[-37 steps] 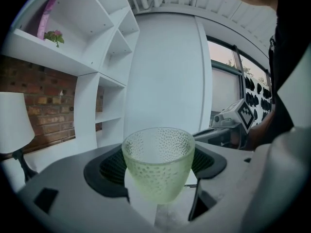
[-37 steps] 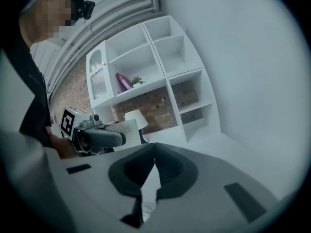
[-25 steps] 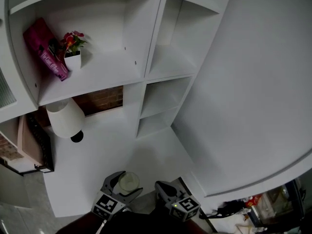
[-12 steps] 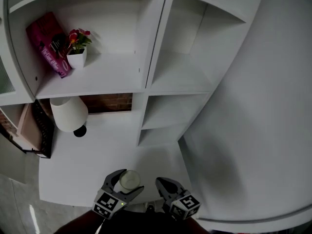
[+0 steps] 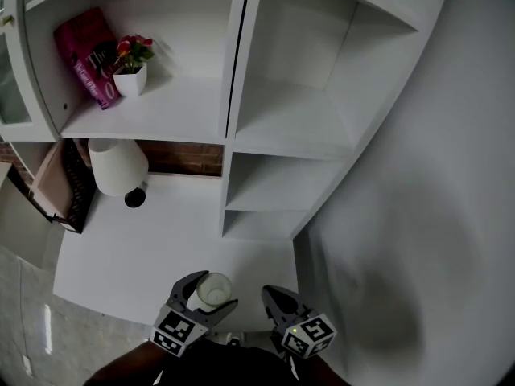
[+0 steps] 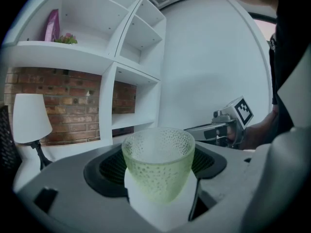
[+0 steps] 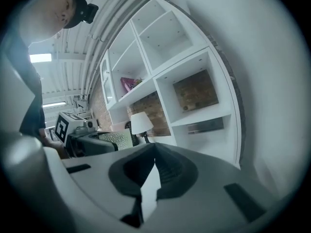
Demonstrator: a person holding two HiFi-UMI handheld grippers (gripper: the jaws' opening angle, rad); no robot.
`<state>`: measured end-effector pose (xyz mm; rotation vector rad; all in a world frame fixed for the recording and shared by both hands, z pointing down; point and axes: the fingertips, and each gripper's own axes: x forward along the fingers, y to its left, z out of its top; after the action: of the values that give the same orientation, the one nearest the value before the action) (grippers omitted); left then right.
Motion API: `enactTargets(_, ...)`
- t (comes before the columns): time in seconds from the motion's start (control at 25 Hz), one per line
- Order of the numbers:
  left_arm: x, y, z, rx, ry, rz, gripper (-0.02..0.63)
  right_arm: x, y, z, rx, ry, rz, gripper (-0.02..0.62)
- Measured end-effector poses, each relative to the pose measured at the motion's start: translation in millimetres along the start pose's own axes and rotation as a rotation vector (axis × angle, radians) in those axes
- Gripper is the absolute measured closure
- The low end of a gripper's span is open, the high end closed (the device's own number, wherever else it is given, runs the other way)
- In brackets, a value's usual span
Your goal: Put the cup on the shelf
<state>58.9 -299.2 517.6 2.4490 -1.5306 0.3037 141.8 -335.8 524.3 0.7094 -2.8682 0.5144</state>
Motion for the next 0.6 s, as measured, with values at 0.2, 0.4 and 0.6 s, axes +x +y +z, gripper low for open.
enactTargets(0.2,8.8,-8.0,0.0,0.006,0.012,0.039,0.221,-6.6,-6.5,-2.9,0.010,0.008,0.042,0.591)
enactTargets(0.4,23.8,-5.5,0.9,0.016,0.028,0.064,0.221,-9.2,-20.1,-4.2,0.007,-0.010,0.056,0.591)
enactTargets(0.6,46.6,2.4,15.9,0.033,0.014,0.081,0.221,-14.0,-30.2,3.8,-0.001,-0.014,0.047,0.591)
